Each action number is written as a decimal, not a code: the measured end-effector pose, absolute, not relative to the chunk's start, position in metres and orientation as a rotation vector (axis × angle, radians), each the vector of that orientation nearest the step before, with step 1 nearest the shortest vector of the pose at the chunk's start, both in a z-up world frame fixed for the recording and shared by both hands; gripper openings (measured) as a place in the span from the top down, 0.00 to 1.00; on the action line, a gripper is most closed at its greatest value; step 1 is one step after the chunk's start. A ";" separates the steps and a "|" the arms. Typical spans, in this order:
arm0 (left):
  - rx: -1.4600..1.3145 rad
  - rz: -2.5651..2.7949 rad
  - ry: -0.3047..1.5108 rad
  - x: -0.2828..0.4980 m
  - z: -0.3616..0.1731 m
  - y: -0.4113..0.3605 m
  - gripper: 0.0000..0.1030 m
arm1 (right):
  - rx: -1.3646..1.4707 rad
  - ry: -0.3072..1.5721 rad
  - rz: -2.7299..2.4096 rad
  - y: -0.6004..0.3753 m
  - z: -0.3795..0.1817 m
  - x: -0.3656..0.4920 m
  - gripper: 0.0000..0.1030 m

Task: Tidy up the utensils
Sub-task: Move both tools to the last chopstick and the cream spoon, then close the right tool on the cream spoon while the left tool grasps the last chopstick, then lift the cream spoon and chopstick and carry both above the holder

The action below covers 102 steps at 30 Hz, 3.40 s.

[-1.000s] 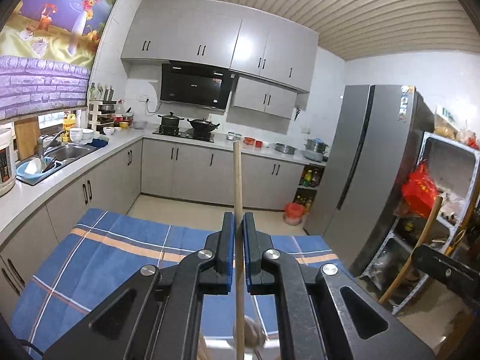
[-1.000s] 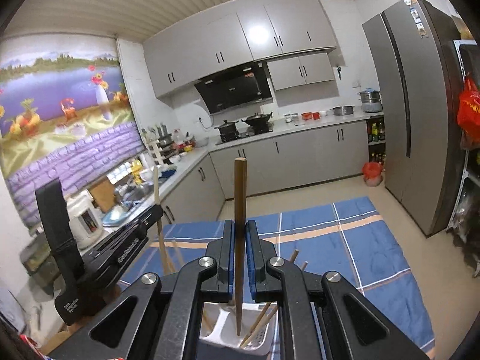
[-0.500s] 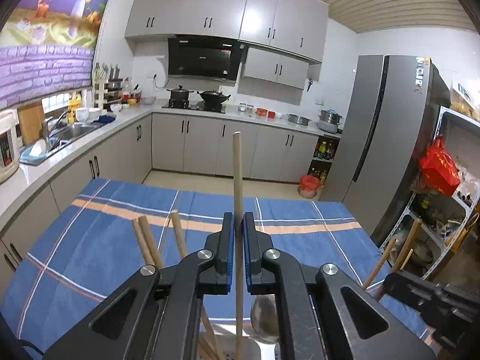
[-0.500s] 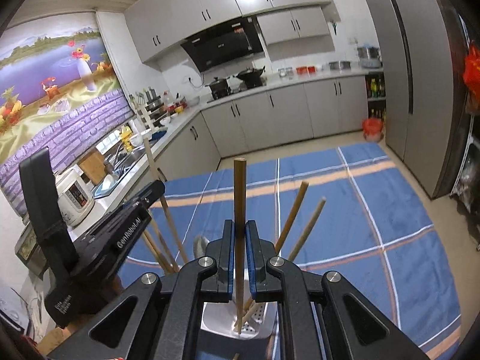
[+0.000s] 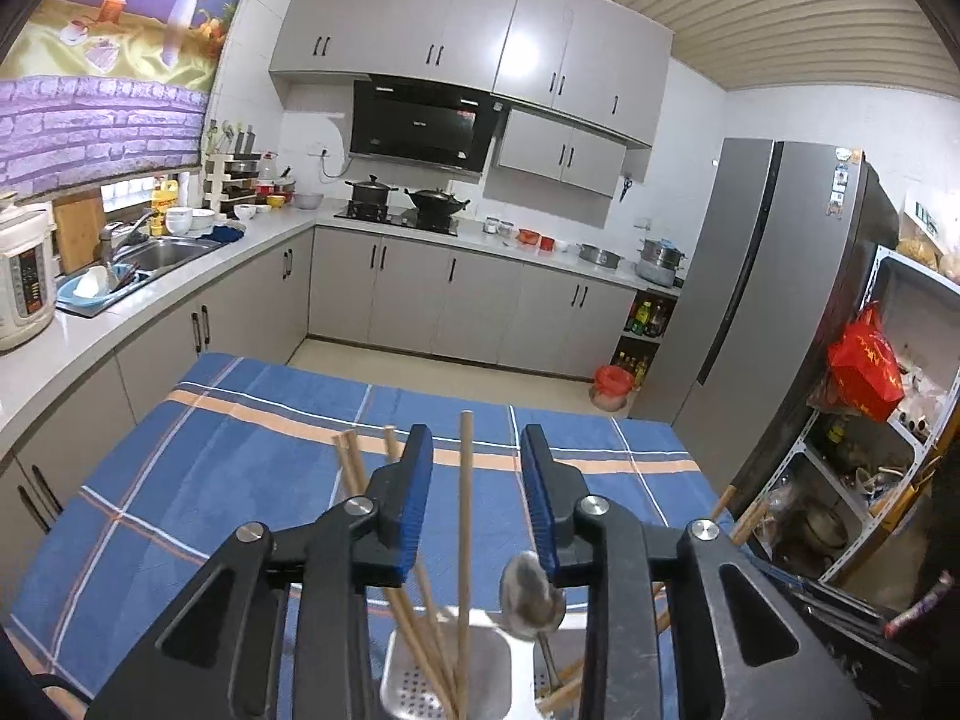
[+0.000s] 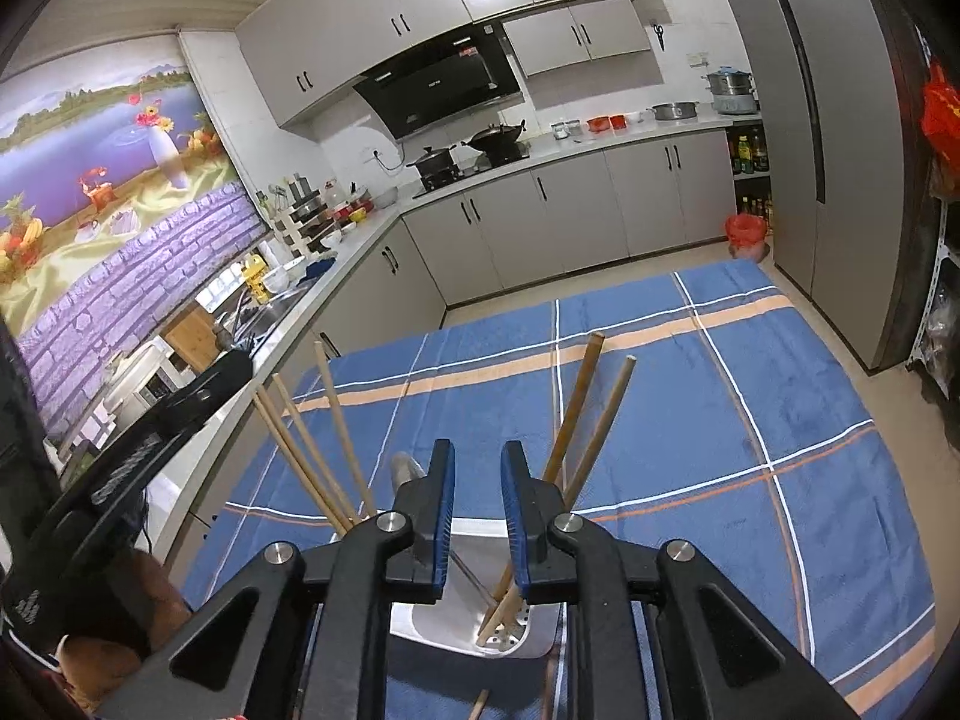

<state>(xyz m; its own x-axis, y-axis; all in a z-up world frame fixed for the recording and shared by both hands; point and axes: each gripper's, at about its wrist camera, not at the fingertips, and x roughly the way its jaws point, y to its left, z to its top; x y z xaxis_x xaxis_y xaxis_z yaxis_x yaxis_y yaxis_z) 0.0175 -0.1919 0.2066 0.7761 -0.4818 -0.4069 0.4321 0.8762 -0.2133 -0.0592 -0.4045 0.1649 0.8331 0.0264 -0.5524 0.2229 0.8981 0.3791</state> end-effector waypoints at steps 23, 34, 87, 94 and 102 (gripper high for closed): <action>0.061 -0.507 0.850 -0.103 0.110 -0.142 0.50 | 0.496 0.897 -0.291 -0.446 0.067 -0.249 0.56; 0.269 -0.610 1.080 -0.127 0.015 -0.185 0.50 | 0.449 1.022 -0.270 -0.413 0.024 -0.250 0.56; -0.074 -0.677 0.727 -0.108 0.187 -0.112 0.94 | 0.585 0.666 -0.012 -0.395 0.134 -0.221 0.91; -0.137 -0.679 0.595 -0.045 0.223 -0.135 0.94 | 0.574 0.543 0.069 -0.383 0.173 -0.139 0.91; -0.163 -0.658 0.516 0.030 0.219 -0.181 0.94 | 0.489 0.476 -0.034 -0.379 0.164 -0.052 0.91</action>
